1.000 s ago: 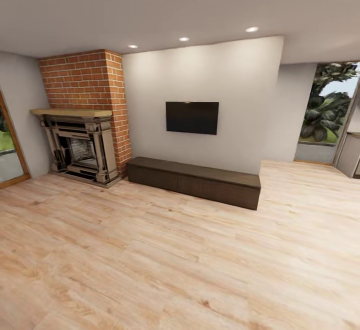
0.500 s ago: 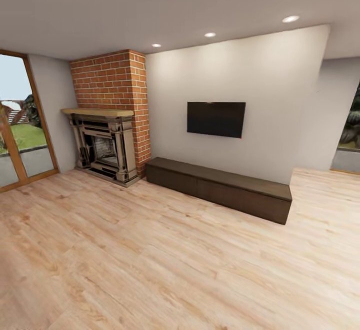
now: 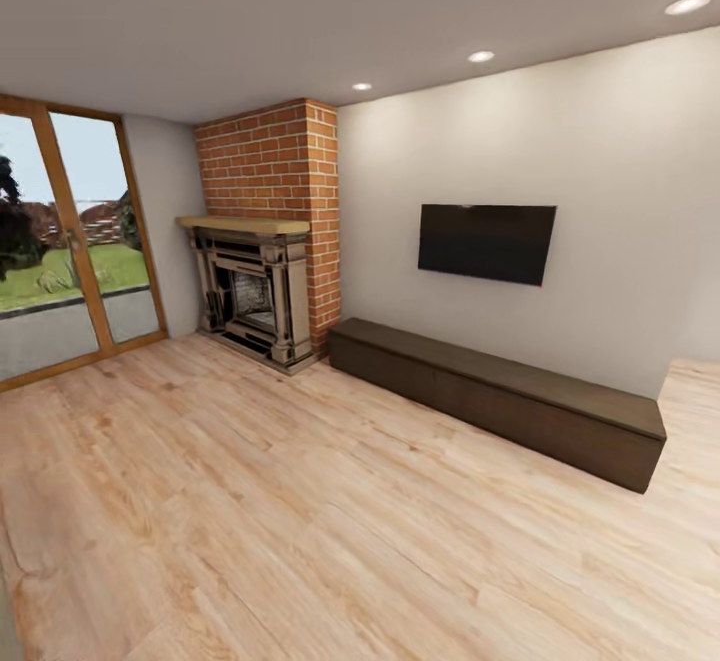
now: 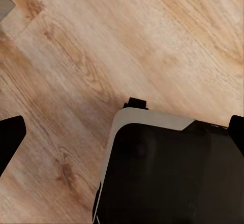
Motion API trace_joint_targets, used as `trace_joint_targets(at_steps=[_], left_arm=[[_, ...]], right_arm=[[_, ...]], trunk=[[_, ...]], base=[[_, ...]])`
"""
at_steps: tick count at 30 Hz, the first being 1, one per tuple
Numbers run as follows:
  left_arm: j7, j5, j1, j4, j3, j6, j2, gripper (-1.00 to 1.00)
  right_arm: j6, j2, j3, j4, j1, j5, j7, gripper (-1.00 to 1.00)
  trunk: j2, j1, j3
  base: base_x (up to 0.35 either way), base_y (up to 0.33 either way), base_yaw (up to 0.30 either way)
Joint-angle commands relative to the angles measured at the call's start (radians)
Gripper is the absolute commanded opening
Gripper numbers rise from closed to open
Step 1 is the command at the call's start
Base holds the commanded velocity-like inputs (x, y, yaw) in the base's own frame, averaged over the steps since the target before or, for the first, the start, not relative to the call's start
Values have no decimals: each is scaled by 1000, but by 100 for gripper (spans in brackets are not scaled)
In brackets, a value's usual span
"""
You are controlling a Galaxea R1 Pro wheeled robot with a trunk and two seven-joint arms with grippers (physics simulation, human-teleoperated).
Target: Move the two storage containers from the living room to the garage. In the garage, place one container on the floor and stack the other container on top of it (either order is fine).
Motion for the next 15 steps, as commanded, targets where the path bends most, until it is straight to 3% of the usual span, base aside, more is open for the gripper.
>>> trace_joint_targets(at_steps=[1,15], left_arm=[[1,7,0,1,-3,-3,0,100],[1,7,-1,1,-3,-3,0,100]], right_arm=[[-5,0,8,3,-1,-3,-3,100],[-5,1,8,3,-1,-3,-3,100]], trunk=[[-1,1,0],[-1,1,0]], base=[[323,0,267],[323,0,267]])
